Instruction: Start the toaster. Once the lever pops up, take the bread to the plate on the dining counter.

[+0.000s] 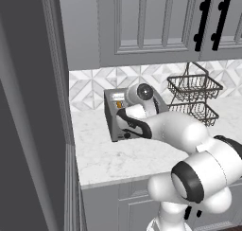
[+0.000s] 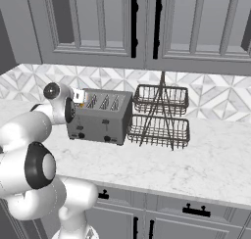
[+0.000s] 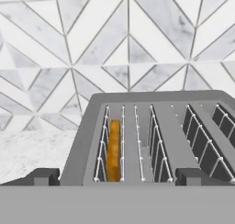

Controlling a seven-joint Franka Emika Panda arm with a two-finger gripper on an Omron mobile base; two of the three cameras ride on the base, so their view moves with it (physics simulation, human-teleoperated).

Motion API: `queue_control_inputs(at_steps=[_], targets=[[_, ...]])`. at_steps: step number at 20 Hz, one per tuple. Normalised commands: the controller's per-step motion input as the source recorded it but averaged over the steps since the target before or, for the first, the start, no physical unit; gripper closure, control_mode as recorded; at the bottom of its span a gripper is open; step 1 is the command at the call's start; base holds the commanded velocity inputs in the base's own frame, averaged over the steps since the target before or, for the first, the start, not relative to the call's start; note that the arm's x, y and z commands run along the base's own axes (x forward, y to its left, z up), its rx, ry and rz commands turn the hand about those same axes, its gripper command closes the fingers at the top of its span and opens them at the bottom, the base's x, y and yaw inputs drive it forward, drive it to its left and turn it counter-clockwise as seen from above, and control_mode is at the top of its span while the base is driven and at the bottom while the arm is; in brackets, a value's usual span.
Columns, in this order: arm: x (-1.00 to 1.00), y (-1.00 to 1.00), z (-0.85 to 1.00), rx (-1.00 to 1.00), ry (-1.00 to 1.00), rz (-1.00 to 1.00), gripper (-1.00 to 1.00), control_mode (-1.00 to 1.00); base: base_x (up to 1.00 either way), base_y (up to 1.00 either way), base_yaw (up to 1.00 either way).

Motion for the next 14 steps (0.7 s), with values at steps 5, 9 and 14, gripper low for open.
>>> queue_control_inputs(at_steps=[5, 9, 14], targets=[[0.0, 0.0, -0.07, 0.0, 0.0, 0.0, -1.0, -1.0, 0.0, 0.0, 0.0], [0.0, 0.0, 0.0, 0.0, 0.01, 0.0, -1.0, -1.0, 0.0, 0.0, 0.0], [0.05, 0.05, -0.01, 0.0, 0.02, 0.0, -1.0, -1.0, 0.0, 0.0, 0.0]])
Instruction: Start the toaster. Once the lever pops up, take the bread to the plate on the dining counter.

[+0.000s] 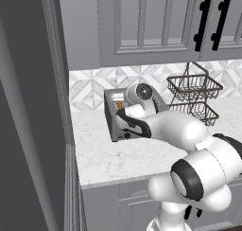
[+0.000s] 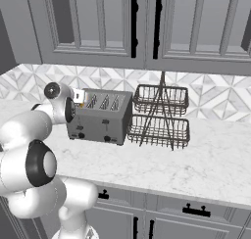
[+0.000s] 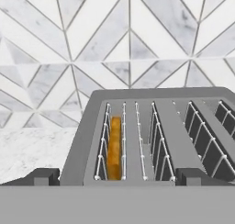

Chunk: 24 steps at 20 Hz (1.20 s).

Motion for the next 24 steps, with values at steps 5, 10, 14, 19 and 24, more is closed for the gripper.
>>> queue_control_inputs(at_steps=[5, 10, 14, 19, 24], targets=[[0.09, 0.05, 0.0, 0.0, 0.01, 0.0, -1.0, -1.0, 0.0, 0.0, 0.0], [0.05, 0.07, 0.0, 0.0, 0.01, 0.0, -1.0, -1.0, 0.0, 0.0, 0.0], [0.02, 0.01, 0.0, 0.0, 0.0, 0.0, -1.0, -1.0, 0.0, 0.0, 0.0], [0.0, 0.0, 0.0, 0.0, 0.0, 0.0, -1.0, -1.0, 0.0, 0.0, 0.0], [0.0, 0.0, 0.0, 0.0, 0.0, 0.0, -1.0, -1.0, 0.0, 0.0, 0.0]])
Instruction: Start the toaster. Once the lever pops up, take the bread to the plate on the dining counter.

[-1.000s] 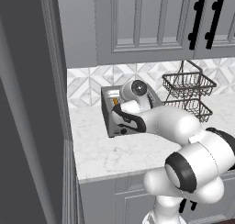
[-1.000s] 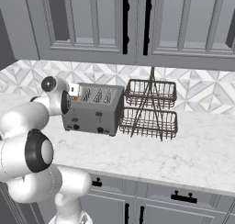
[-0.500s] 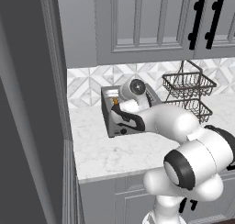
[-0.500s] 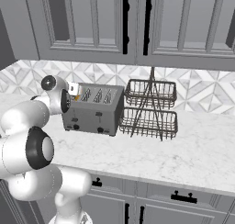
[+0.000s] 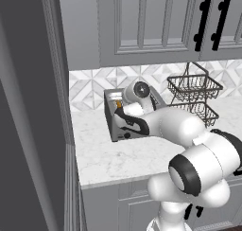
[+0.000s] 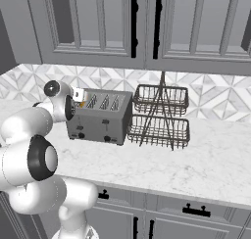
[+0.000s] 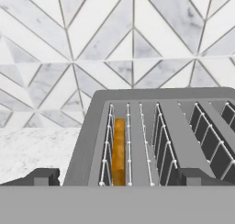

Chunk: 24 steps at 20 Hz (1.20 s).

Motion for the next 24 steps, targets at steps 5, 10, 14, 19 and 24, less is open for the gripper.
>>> queue_control_inputs(at_steps=[5, 10, 14, 19, 24], targets=[[0.0, 0.0, 0.0, 0.0, 0.0, 0.0, -1.0, -1.0, 0.0, 0.0, 0.0], [0.0, 0.0, 0.0, 0.0, 0.0, 0.0, -1.0, -1.0, 0.0, 0.0, 0.0], [0.0, 0.0, 0.0, 0.0, 0.0, 0.0, -1.0, -1.0, 0.0, 0.0, 0.0], [0.0, 0.0, 0.0, 0.0, 0.0, 0.0, -1.0, -1.0, 0.0, 0.0, 0.0], [0.0, 0.0, 0.0, 0.0, 0.0, 0.0, -1.0, -1.0, 0.0, 0.0, 0.0]])
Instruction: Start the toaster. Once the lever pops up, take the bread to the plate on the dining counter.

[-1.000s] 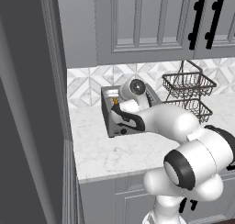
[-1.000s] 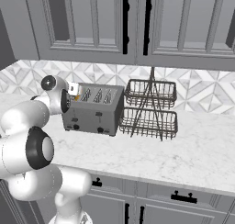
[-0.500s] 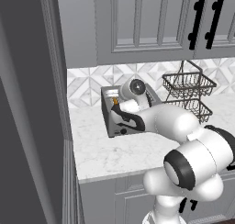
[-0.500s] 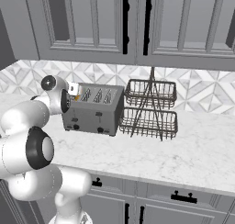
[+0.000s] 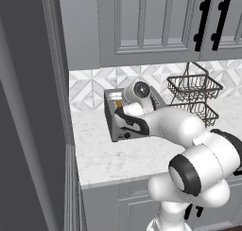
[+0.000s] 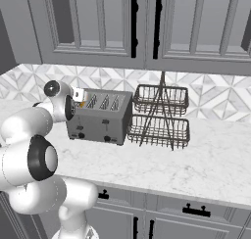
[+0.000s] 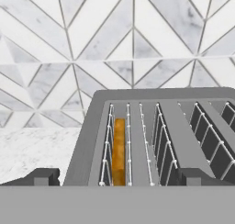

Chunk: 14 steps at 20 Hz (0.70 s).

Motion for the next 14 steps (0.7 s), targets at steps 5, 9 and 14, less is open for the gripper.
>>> queue_control_inputs(at_steps=[5, 9, 14], targets=[[0.0, 0.0, 0.0, 0.0, 0.0, 0.0, -1.0, -1.0, 0.0, 0.0, 0.0], [0.0, 0.0, 0.0, 0.0, 0.0, 0.0, -1.0, -1.0, 0.0, 0.0, 0.0], [0.0, 0.0, 0.0, 0.0, 0.0, 0.0, -1.0, -1.0, 0.0, 0.0, 0.0]])
